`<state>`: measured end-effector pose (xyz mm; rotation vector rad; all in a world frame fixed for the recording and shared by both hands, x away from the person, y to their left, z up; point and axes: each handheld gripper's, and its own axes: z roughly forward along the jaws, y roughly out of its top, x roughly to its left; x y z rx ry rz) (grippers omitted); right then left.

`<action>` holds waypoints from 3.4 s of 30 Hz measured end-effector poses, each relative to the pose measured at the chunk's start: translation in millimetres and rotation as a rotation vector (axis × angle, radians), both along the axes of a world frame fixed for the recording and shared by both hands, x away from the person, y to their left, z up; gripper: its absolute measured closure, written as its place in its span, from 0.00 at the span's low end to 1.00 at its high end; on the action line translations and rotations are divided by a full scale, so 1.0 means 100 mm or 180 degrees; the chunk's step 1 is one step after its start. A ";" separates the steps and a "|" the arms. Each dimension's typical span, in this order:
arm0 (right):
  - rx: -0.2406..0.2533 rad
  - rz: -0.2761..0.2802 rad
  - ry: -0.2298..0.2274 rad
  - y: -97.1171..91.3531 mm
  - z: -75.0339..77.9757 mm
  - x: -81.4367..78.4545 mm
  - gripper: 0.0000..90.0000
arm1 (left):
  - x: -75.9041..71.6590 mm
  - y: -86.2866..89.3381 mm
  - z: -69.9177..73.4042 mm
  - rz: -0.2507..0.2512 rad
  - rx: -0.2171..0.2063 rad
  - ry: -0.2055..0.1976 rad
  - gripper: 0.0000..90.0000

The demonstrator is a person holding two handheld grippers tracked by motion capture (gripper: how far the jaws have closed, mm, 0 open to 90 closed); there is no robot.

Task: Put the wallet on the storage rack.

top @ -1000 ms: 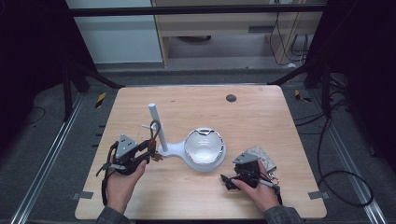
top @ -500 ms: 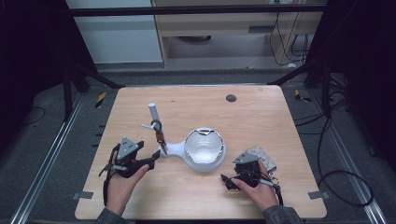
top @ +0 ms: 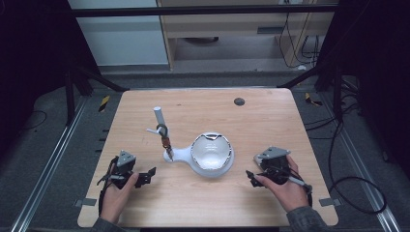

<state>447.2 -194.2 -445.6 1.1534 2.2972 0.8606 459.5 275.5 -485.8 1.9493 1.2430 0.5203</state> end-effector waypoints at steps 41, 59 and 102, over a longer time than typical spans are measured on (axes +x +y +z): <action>-0.0368 -0.0408 0.1112 -0.49 -0.16 0.33 0.13 | 0.06 -0.02 -0.22 -0.0023 0.0344 0.0160 0.04; -0.0444 -0.0419 0.1200 -0.47 -0.28 0.34 0.21 | 0.06 -0.03 -0.23 -0.0022 0.0343 0.0126 0.02; -0.0927 0.0138 0.0756 -0.43 0.42 0.16 0.35 | 0.05 -0.03 -0.23 -0.0035 0.0349 0.0130 0.01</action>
